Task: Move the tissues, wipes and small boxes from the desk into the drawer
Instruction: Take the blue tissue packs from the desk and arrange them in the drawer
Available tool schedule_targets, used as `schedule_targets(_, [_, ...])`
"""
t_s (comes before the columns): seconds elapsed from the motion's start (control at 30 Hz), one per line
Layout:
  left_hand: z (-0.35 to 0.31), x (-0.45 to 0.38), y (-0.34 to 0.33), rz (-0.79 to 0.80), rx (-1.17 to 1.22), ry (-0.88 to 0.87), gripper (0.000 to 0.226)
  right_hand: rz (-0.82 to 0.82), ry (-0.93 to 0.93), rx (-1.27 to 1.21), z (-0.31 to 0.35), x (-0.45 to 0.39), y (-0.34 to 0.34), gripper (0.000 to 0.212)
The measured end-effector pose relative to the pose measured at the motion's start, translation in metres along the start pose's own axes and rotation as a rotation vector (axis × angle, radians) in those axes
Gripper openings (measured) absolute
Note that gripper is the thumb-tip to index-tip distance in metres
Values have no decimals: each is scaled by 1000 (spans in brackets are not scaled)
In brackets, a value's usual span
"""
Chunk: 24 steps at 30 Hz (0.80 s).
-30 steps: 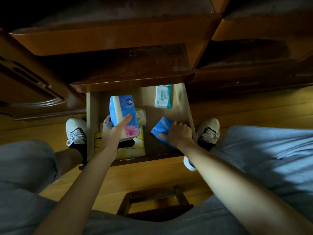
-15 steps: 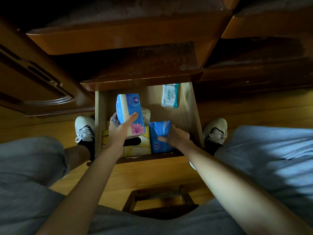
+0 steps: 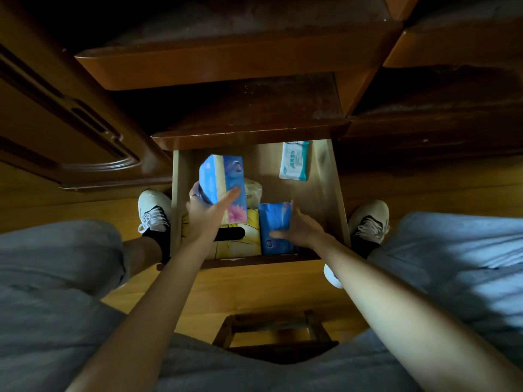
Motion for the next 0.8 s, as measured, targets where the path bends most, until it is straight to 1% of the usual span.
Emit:
schedule_targets(0.03, [4,1,-4,28,-33,-6,84,-13,-20,-21,1,2,3,110])
schedule_targets(0.1, [11,5,-13,74,-159,-49,97,-150,-25,-51,6,7,14,97])
schedule_targets(0.13, [13,8,-18,96,-249,-73,103,-219,13,-156,12,11,22,90])
schedule_targets(0.17, [15,10,-22,128,-305,-91,104,-229,72,-360,19,15,31,83])
schedule_targets(0.2, [15,12,-27,179,-319,-98,98,-170,121,-602,25,18,39,78])
schedule_targets(0.23, [15,14,-32,247,-277,-79,83,-57,133,-786,29,21,45,79])
schedule_targets(0.27, [14,17,-37,322,-214,-38,67,37,142,-883,30,25,51,82])
schedule_targets(0.3, [13,19,-42,395,-152,3,52,56,145,-875,28,27,56,85])
schedule_targets(0.33, [12,21,-46,456,-111,29,40,4,149,-826,22,29,61,85])
schedule_targets(0.4, [11,23,-51,533,-102,39,23,-167,115,-696,5,30,71,80])
schedule_targets(0.43, [12,23,-52,543,-115,34,19,-233,111,-623,-4,31,78,77])
schedule_targets(0.5, [17,20,-54,498,-168,0,23,-344,157,-344,-15,34,94,71])
schedule_targets(0.53, [20,18,-52,445,-238,-38,29,-379,189,-203,-18,35,101,68])
schedule_targets(0.57, [23,15,-50,389,-340,-89,36,-388,210,-114,-19,35,106,66])
schedule_targets(0.63, [33,8,-43,345,-588,-209,43,-365,226,-82,-16,37,108,65])
schedule_targets(0.7, [47,4,-36,372,-827,-277,47,-358,239,-29,-10,36,104,65])
schedule_targets(0.73, [54,3,-34,388,-911,-273,48,-356,238,11,-6,35,102,64])
schedule_targets(0.8, [65,3,-31,412,-968,-231,50,-326,234,45,-2,31,98,64])
Point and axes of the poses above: each hand's wrist, its own x-axis away from the middle knuckle, its own y-axis out of the back of the hand, z = x × y, the point moved 2 cm from there along -x, towards the middle knuckle, and after that the axes turned 7 degrees about x, right-handed, at the moved point
